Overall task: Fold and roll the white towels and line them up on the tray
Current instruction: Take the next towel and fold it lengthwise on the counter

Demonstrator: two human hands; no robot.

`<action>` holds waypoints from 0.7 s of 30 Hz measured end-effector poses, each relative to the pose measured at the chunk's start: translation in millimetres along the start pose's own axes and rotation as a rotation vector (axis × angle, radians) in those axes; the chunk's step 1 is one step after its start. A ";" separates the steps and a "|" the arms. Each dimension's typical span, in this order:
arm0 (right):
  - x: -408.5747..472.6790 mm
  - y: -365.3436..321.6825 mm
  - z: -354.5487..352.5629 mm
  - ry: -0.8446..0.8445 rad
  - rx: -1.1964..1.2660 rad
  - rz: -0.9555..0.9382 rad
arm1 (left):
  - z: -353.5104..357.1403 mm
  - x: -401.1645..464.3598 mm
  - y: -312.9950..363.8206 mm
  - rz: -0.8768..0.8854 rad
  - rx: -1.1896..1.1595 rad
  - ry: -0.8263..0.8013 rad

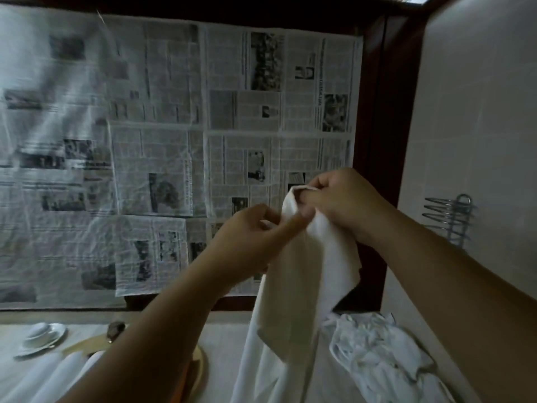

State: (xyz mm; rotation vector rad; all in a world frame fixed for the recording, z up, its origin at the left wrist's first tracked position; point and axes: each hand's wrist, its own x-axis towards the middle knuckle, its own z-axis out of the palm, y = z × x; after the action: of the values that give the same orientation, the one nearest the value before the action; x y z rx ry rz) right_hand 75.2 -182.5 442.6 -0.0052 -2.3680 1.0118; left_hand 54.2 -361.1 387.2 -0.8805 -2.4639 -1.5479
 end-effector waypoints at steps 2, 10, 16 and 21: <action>-0.4 -5.0 -1.5 -0.019 0.054 0.048 | 5.4 -8.8 -5.7 0.019 0.108 0.152; -13.0 9.1 9.3 -0.170 0.010 0.091 | 23.6 -14.3 -27.5 0.068 0.070 0.251; -21.7 26.1 14.1 -0.211 0.011 0.188 | 49.4 -25.4 -40.2 0.000 0.043 0.211; -28.2 43.2 27.5 -0.258 -0.052 0.288 | 77.8 -32.9 -57.1 -0.025 0.148 0.270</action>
State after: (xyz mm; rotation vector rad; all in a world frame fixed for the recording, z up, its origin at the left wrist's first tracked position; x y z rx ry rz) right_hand 76.4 -176.0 384.5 -0.2567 -2.6839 1.1410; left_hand 68.3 -326.5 292.3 -0.5776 -2.3643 -1.3675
